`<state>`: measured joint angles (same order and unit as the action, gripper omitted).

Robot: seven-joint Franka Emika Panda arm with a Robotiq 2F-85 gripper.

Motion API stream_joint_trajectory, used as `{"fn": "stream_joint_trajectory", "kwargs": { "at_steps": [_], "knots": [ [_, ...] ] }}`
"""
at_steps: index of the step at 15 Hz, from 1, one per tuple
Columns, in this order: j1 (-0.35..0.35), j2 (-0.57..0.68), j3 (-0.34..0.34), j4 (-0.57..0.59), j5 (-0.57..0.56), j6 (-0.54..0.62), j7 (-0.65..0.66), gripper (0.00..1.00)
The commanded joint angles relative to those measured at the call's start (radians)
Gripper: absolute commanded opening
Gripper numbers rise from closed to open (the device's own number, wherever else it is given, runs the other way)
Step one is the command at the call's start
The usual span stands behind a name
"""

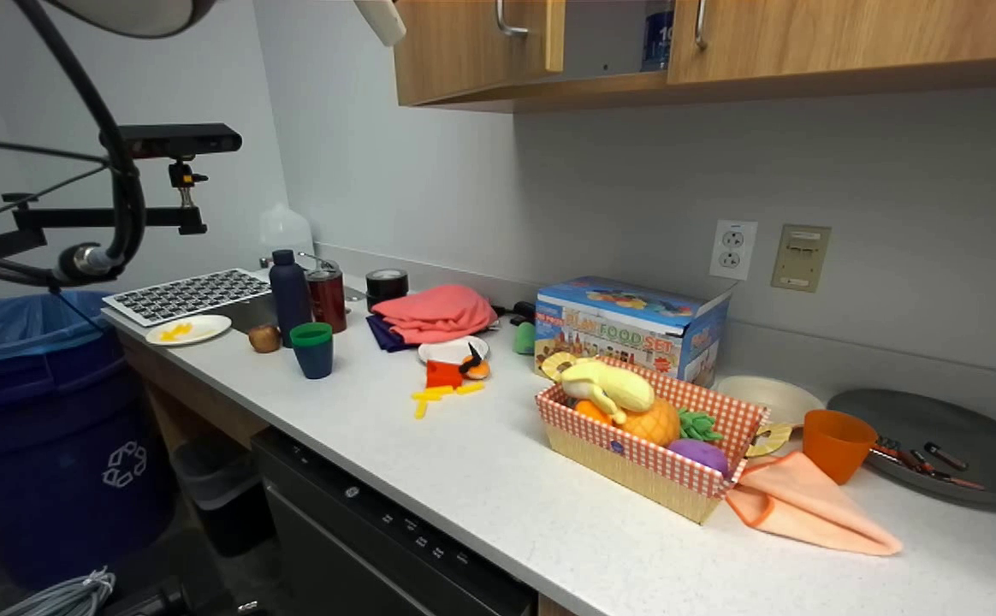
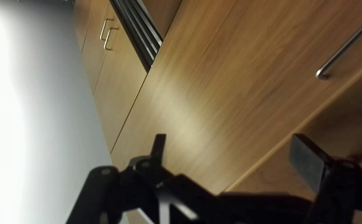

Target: Close the left door of the open upper cabinet then open the right door

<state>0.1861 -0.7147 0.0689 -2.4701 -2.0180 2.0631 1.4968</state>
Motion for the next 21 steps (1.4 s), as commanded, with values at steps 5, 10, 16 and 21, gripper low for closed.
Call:
{"fn": "stream_joint_trajectory", "kwargs": {
  "at_steps": [5, 10, 16, 21],
  "knots": [
    [0.049, 0.034, -0.019, 0.004, -0.024, -0.060, 0.187, 1.00],
    [0.065, 0.033, -0.035, 0.007, 0.000, -0.023, 0.266, 1.00],
    [0.067, 0.019, -0.047, 0.007, 0.040, 0.024, 0.271, 1.00],
    [0.070, 0.014, -0.062, 0.009, 0.071, 0.062, 0.272, 1.00]
  ]
}}
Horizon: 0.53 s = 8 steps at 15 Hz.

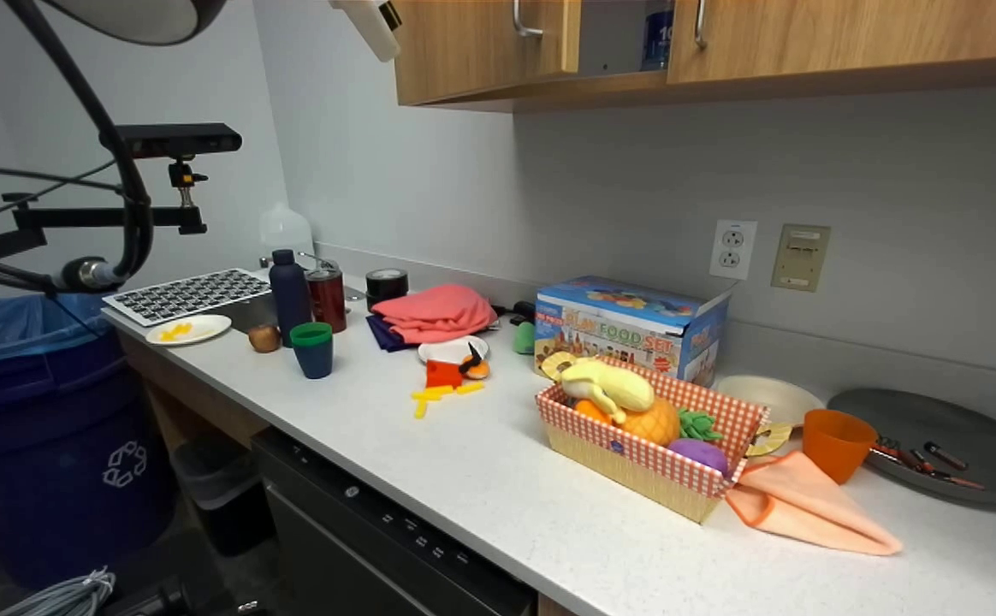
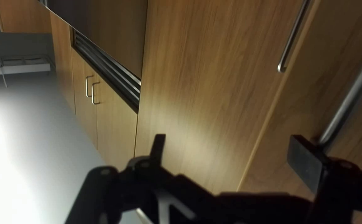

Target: Close the left door of the open upper cabinet then open the right door

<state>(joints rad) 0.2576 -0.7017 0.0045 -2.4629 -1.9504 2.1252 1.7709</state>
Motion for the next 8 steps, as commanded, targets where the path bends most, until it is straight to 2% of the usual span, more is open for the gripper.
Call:
{"fn": "stream_joint_trajectory", "kwargs": {
  "at_steps": [1, 6, 8],
  "knots": [
    [-0.001, 0.001, 0.002, 0.002, 0.004, 0.000, -0.002, 1.00],
    [0.002, 0.008, -0.002, 0.002, 0.020, 0.001, 0.002, 1.00],
    [-0.007, 0.067, -0.032, 0.042, 0.000, 0.010, 0.051, 1.00]
  ]
}}
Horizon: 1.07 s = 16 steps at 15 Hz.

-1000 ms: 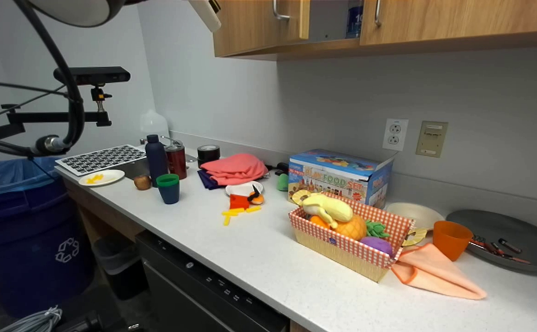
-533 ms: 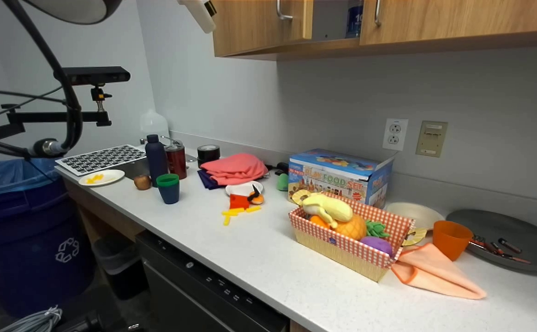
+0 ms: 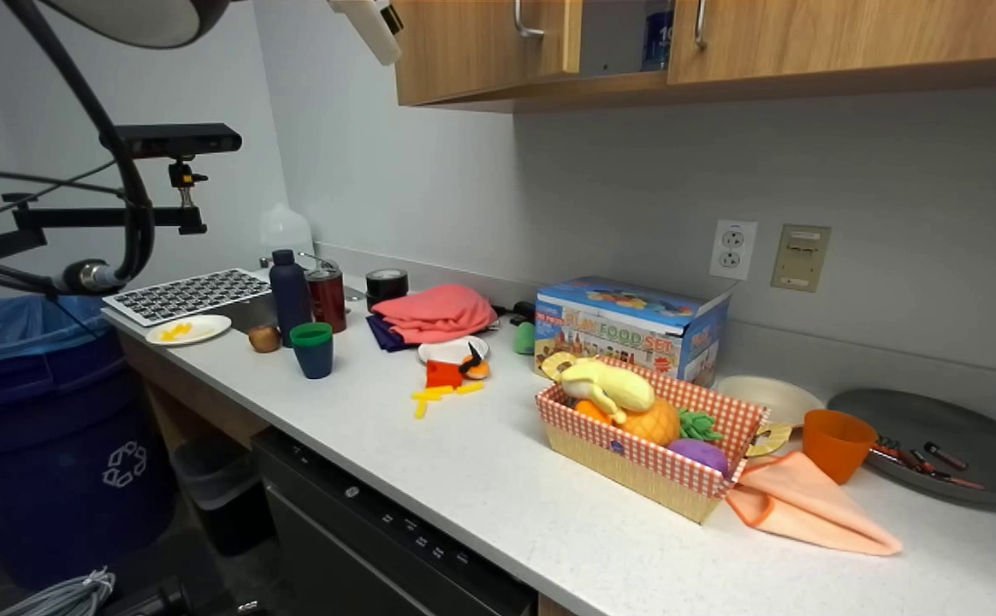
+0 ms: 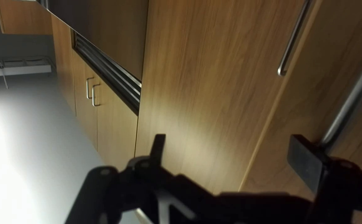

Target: Close the left door of the open upper cabinet then open the right door

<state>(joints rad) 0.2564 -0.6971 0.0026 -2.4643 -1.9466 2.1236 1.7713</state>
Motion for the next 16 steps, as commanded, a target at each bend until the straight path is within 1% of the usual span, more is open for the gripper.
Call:
{"fn": "stream_joint_trajectory", "kwargs": {
  "at_steps": [1, 4, 5, 7, 9, 13, 15, 16],
  "knots": [
    [-0.014, 0.105, -0.050, 0.077, -0.039, 0.019, 0.089, 1.00],
    [-0.023, 0.232, -0.089, 0.186, -0.100, 0.039, 0.188, 1.00],
    [-0.025, 0.279, -0.094, 0.229, -0.119, 0.046, 0.217, 1.00],
    [-0.027, 0.365, -0.084, 0.313, -0.131, 0.053, 0.261, 1.00],
    [-0.031, 0.434, -0.063, 0.385, -0.115, 0.064, 0.282, 1.00],
    [-0.057, 0.525, -0.054, 0.512, -0.072, 0.155, 0.310, 1.00],
    [-0.070, 0.548, -0.051, 0.555, -0.010, 0.216, 0.309, 1.00],
    [-0.089, 0.500, -0.066, 0.529, 0.031, 0.286, 0.294, 1.00]
  ]
}}
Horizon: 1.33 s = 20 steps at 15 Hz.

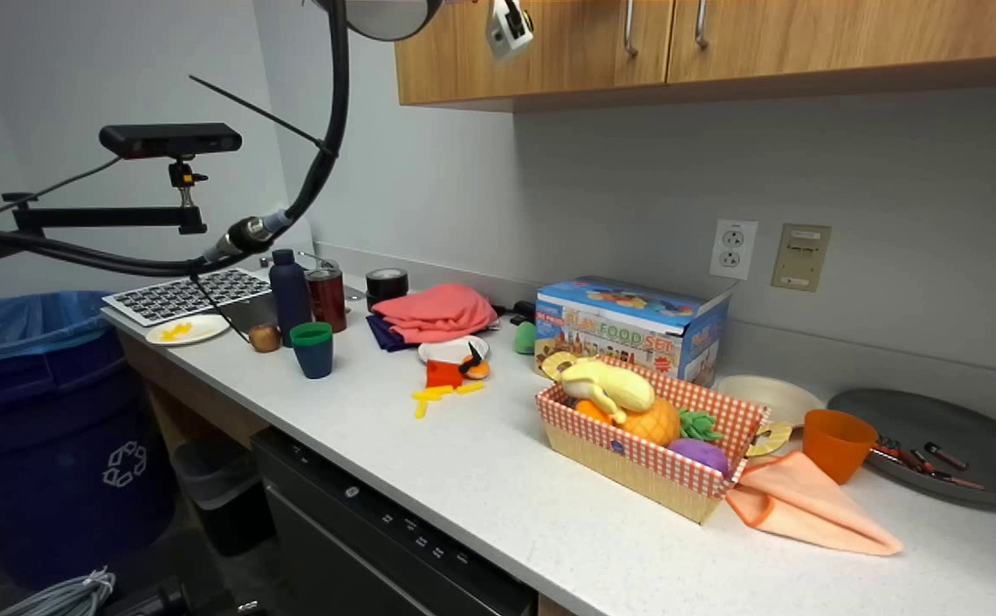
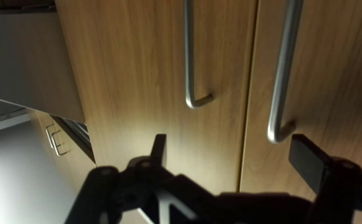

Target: Close the left door of the open upper cabinet then open the right door

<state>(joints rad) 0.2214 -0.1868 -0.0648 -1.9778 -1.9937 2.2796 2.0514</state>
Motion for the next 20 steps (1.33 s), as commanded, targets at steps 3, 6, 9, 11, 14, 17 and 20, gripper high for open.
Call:
{"fn": "stream_joint_trajectory", "kwargs": {
  "at_steps": [3, 6, 9, 11, 14, 17, 20],
  "knots": [
    [-0.103, -0.090, -0.034, 0.008, 0.224, 0.324, -0.082, 1.00],
    [-0.127, -0.150, -0.074, -0.035, 0.473, 0.455, -0.329, 1.00],
    [-0.072, -0.220, -0.134, -0.124, 0.710, 0.442, -0.563, 1.00],
    [-0.036, -0.267, -0.155, -0.157, 0.850, 0.378, -0.713, 1.00],
    [-0.085, -0.320, -0.081, -0.133, 1.079, 0.242, -0.927, 1.00],
    [-0.175, -0.348, 0.011, -0.063, 1.203, 0.080, -1.020, 1.00],
    [-0.254, -0.363, 0.092, 0.020, 1.251, -0.085, -1.041, 1.00]
  ]
}}
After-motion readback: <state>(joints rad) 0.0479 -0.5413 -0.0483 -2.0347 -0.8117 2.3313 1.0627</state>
